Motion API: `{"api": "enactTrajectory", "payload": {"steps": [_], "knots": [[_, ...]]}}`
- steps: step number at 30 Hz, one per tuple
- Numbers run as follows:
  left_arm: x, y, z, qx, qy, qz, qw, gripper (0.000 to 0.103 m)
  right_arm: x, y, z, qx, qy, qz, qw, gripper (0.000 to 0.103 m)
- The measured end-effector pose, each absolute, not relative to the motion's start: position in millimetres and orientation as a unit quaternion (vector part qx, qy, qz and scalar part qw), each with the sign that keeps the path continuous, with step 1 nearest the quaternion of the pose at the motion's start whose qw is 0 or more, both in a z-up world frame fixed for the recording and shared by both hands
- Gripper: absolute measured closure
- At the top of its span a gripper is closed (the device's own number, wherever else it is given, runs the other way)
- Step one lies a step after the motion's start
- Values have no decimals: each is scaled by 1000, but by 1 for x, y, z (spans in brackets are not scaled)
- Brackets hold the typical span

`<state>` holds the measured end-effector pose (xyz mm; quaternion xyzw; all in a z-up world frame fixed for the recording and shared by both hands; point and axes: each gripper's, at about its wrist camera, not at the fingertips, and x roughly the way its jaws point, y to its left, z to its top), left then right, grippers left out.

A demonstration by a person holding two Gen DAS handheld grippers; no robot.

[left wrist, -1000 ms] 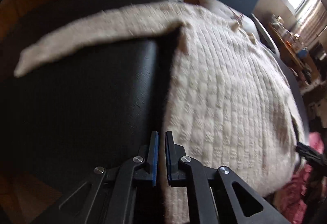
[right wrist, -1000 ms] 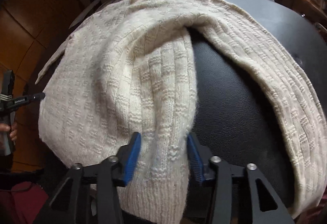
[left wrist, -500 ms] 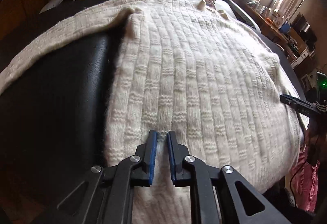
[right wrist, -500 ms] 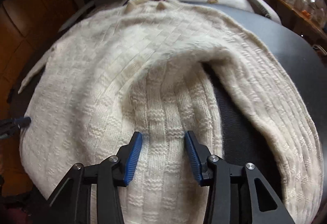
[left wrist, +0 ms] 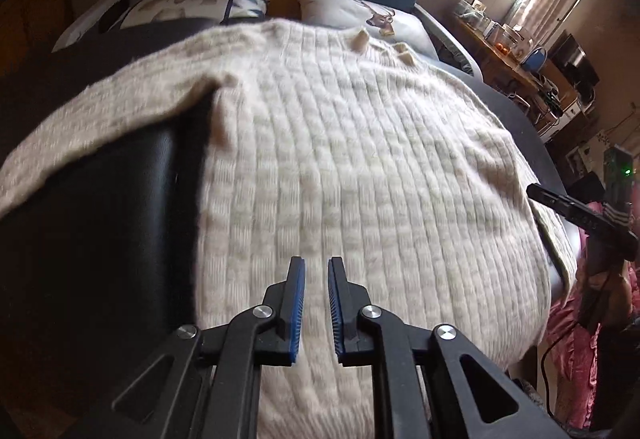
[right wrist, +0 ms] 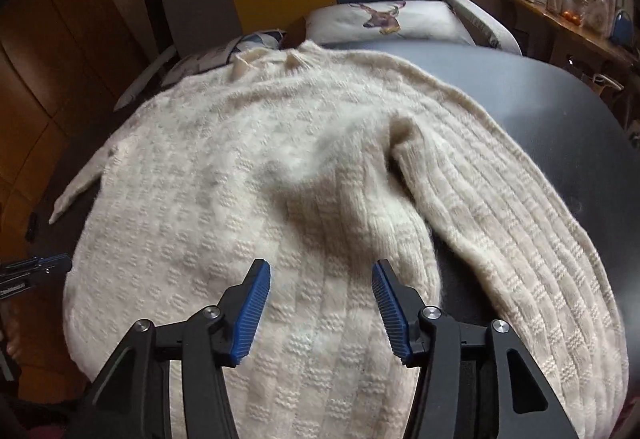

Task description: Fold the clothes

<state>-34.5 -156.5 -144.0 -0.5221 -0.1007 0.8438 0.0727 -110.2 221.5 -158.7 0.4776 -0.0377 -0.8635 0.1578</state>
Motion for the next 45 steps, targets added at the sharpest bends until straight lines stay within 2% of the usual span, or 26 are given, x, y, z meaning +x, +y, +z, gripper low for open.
{"api": "enactTrajectory", "payload": {"steps": [7, 13, 15, 18, 22, 24, 26, 29, 30, 33, 38, 45], "knots": [[-121, -140, -116, -467, -76, 875, 103, 91, -170, 180, -137, 454, -8, -872, 184, 48], [-215, -121, -132, -458, -25, 884, 88, 91, -235, 163, -149, 468, -4, -865, 181, 48], [-239, -126, -151, -474, -12, 879, 55, 91, -255, 159, -159, 478, -6, -860, 176, 48], [-252, -158, -195, -523, -15, 852, -19, 91, -282, 159, -184, 501, -1, -853, 147, 48], [-234, -180, -201, -507, -13, 861, -41, 91, -301, 161, -206, 493, 5, -861, 125, 45], [-236, -184, -198, -520, -25, 852, -50, 92, -304, 158, -206, 481, 2, -866, 134, 36], [-244, -179, -184, -524, -62, 849, -11, 96, -303, 153, -205, 477, 0, -866, 152, 29], [-265, -153, -152, -496, -135, 847, 133, 85, -298, 153, -196, 470, -30, -861, 191, 29], [-278, -141, -149, -498, -151, 837, 172, 85, -297, 154, -193, 466, -47, -859, 208, 29], [-321, -104, -153, -513, -159, 806, 249, 80, -295, 155, -191, 459, -72, -854, 236, 29], [-377, -70, -186, -555, -122, 773, 282, 80, -293, 163, -210, 455, -101, -846, 260, 27], [-404, -55, -201, -581, -118, 739, 320, 78, -289, 173, -215, 427, -134, -845, 294, 20]]}}
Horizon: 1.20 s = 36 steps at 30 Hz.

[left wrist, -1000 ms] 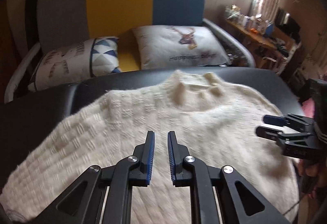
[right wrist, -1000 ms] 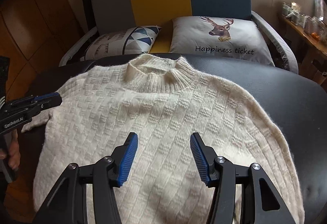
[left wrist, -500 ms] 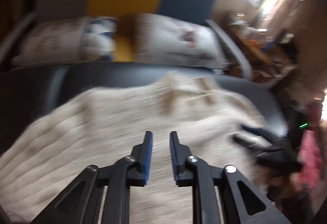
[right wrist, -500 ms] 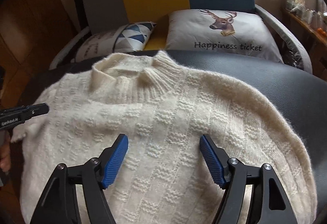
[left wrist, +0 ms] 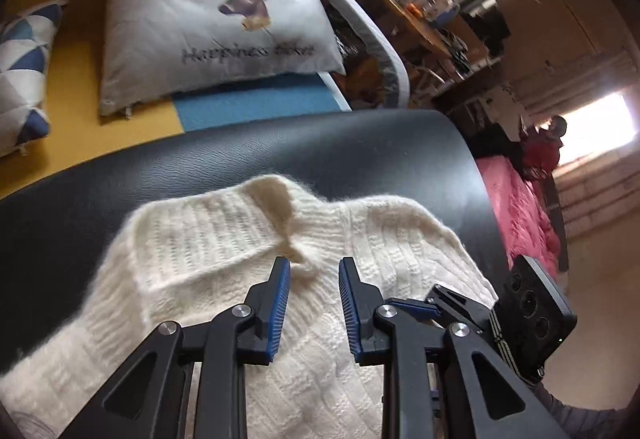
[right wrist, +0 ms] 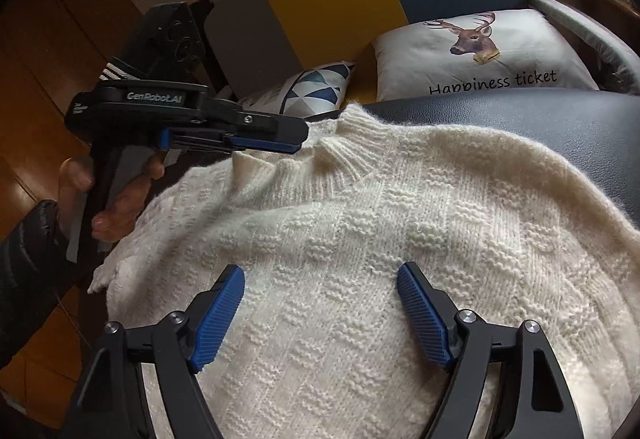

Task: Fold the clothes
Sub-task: 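Grasp the sweater collar with the left gripper while the right gripper hovers over the body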

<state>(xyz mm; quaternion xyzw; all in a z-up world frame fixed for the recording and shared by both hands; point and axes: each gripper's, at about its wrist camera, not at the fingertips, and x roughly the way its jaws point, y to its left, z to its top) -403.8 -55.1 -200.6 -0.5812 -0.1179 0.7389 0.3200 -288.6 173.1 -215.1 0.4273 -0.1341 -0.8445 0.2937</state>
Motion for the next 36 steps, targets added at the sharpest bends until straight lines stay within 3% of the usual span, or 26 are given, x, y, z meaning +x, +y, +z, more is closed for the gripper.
{"api": "enactTrajectory", "payload": {"steps": [7, 13, 14, 16, 17, 20, 25, 31, 33, 36], "knots": [[-416, -49, -202, -588, -85, 743, 308, 78, -286, 170, -215, 422, -127, -847, 298, 15], [-420, -38, -213, -607, -104, 713, 335, 77, -285, 168, -216, 420, -129, -846, 301, 13], [-419, -39, -212, -604, -122, 710, 341, 81, -285, 168, -217, 420, -128, -847, 301, 13], [-412, -40, -198, -574, -140, 719, 367, 101, -284, 167, -217, 419, -129, -847, 301, 13], [-407, -40, -187, -550, -140, 730, 381, 102, -284, 167, -218, 418, -130, -847, 301, 13], [-401, -40, -166, -509, -117, 761, 384, 101, -283, 165, -218, 418, -127, -848, 299, 13], [-425, -31, -209, -551, -48, 780, 291, 101, -280, 159, -219, 417, -116, -852, 293, 13], [-421, -49, -194, -543, -97, 792, 264, 100, -280, 158, -220, 417, -114, -853, 292, 13], [-419, -55, -187, -539, -116, 795, 254, 92, -279, 158, -221, 417, -115, -853, 293, 13], [-405, -76, -172, -521, -142, 808, 236, 88, -279, 160, -220, 416, -120, -852, 294, 13]]}}
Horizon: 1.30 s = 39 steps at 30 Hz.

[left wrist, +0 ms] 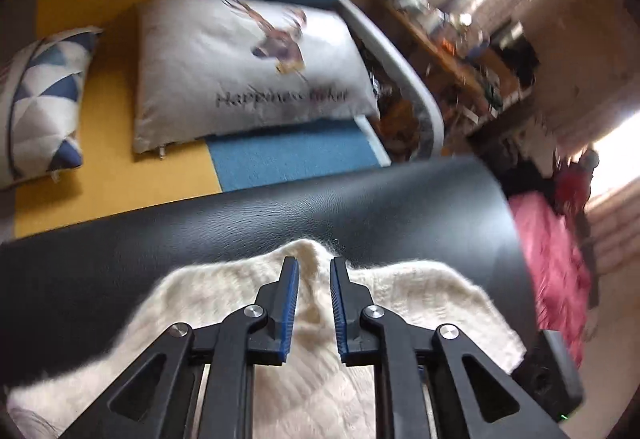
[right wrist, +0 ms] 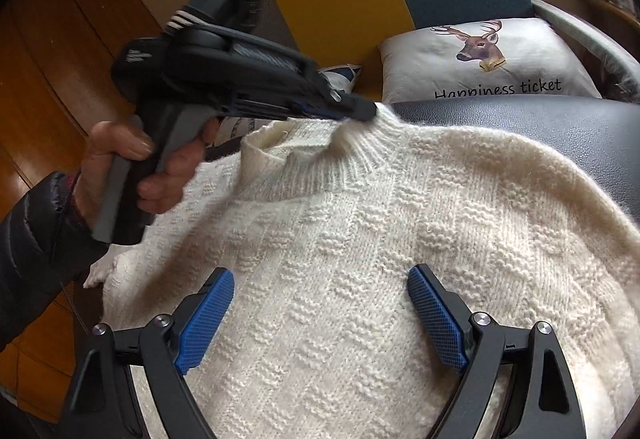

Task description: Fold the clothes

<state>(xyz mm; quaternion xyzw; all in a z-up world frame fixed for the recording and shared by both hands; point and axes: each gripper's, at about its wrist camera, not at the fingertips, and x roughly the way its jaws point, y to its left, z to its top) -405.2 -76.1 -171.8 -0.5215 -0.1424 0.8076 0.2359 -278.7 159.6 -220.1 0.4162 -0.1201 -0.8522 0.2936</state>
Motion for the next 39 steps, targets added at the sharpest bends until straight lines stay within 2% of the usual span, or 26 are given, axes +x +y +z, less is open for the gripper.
{"api": "enactTrajectory", "payload": {"steps": [4, 6, 10, 12, 14, 21, 25, 28, 34, 39], "knots": [[-352, -115, -160, -488, -148, 836, 205, 87, -282, 167, -216, 428, -147, -841, 297, 13], [-322, -130, -161, -474, -138, 849, 187, 87, -291, 170, -205, 439, -187, -822, 310, 13], [-296, -143, -171, -469, -127, 857, 171, 87, -324, 150, -168, 415, -259, -781, 388, 13], [-291, -144, -175, -468, -114, 860, 168, 87, -349, 132, -160, 421, -283, -756, 414, 7], [-288, -144, -181, -470, -102, 861, 167, 87, -376, 111, -164, 448, -301, -728, 422, 2], [-277, -145, -211, -470, -101, 860, 173, 87, -433, 53, -202, 532, -314, -673, 406, 2], [-270, -145, -215, -458, -105, 867, 167, 88, -454, 23, -215, 524, -348, -645, 433, 0], [-271, -145, -215, -460, -104, 866, 163, 88, -467, 20, -223, 506, -375, -660, 409, 0], [-287, -158, -199, -464, -152, 853, 181, 88, -466, 24, -207, 517, -323, -690, 390, 2], [-314, -150, -194, -465, -132, 858, 175, 88, -435, 70, -189, 496, -313, -711, 389, 1]]}}
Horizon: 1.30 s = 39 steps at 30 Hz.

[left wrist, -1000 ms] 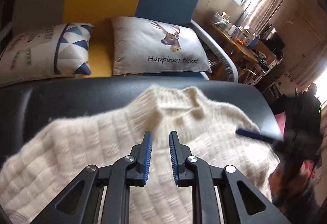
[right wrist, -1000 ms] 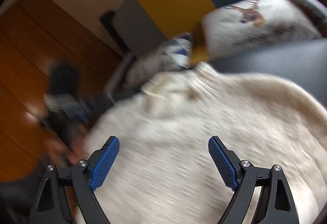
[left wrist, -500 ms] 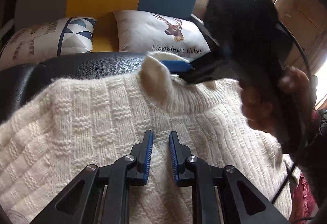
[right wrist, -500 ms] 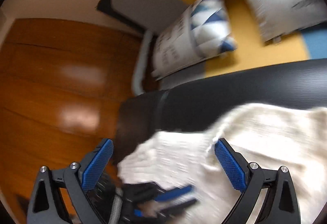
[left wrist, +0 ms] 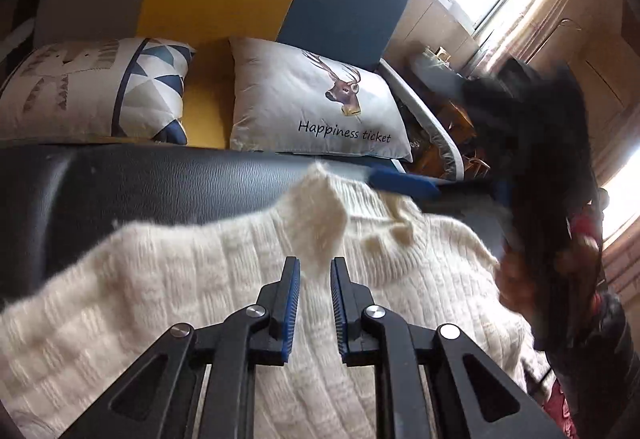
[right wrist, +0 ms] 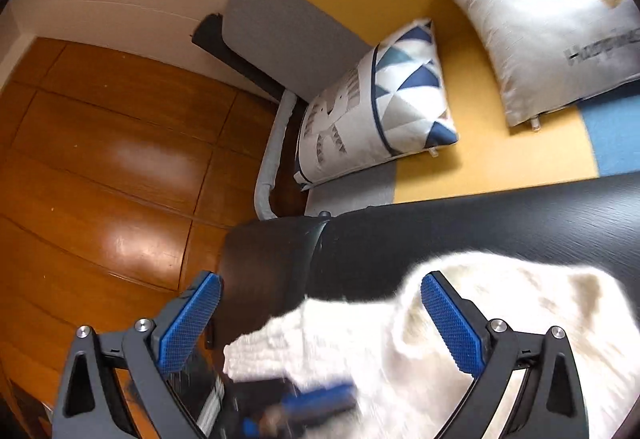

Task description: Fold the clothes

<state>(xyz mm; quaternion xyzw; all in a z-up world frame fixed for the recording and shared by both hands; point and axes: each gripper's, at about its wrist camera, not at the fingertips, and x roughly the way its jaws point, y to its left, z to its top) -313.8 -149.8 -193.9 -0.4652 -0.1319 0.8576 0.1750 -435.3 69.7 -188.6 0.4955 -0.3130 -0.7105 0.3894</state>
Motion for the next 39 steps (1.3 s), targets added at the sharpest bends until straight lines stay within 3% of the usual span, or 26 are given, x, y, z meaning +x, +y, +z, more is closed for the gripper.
{"api": "enactTrajectory", "payload": {"steps": [7, 8, 15, 17, 23, 30, 39], "knots": [[-349, -134, -198, -477, -77, 866, 128, 88, -408, 115, -208, 533, -278, -725, 335, 1], [-352, -136, -202, -477, -74, 868, 111, 93, -409, 120, -215, 542, -268, -733, 312, 1], [-351, -164, -209, -483, -162, 854, 103, 97, -410, 137, -221, 509, -276, -758, 301, 1], [-344, -167, -202, -489, -179, 848, 104, 88, -405, 139, -218, 512, -279, -755, 300, 1], [-270, -183, -165, -464, -222, 849, 122, 87, -353, 150, -195, 501, -276, -761, 308, 0], [-130, -204, -153, -462, -240, 844, 127, 87, -232, 148, -178, 514, -213, -770, 312, 0], [-22, -182, -183, -502, -175, 841, 101, 87, -128, 128, -191, 540, -122, -792, 259, 0]]}}
